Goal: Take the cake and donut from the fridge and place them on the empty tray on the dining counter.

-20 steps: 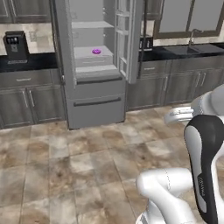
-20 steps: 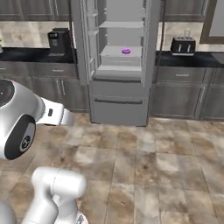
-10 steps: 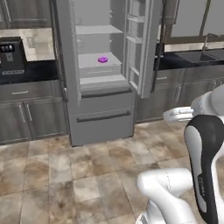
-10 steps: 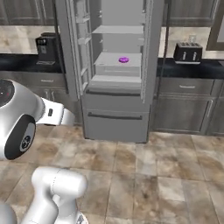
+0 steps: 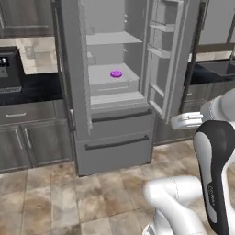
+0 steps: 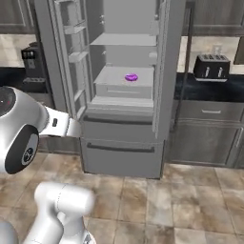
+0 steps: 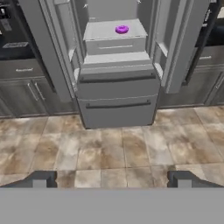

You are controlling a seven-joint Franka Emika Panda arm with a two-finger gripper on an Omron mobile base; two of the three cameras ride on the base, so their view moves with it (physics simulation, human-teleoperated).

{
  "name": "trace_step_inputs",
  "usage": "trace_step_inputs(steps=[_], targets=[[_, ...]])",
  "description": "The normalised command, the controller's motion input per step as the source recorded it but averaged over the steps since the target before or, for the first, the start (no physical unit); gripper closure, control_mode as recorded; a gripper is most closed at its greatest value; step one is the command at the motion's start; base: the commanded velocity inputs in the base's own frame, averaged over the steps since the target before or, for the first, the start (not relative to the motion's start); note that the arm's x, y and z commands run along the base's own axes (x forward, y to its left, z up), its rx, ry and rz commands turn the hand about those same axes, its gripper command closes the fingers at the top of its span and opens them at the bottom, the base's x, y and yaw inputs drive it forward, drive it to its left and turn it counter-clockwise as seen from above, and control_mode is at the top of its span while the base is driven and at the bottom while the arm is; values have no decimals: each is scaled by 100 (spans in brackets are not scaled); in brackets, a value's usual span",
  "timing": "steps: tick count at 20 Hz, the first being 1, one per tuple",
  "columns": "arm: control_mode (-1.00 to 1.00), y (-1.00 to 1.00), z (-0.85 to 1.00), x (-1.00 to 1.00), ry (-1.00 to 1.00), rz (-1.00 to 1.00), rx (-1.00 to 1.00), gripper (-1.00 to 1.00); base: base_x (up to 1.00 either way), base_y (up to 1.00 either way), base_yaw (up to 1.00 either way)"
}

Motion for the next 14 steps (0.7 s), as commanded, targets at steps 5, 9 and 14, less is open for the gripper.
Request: trace_step_inputs(steps=[5,9,14], targets=[[100,0,0,0,0,0,0,-100,100,-2,0],[100,0,0,0,0,0,0,-100,100,-14,0],[100,0,0,0,0,0,0,-100,100,-28,0]])
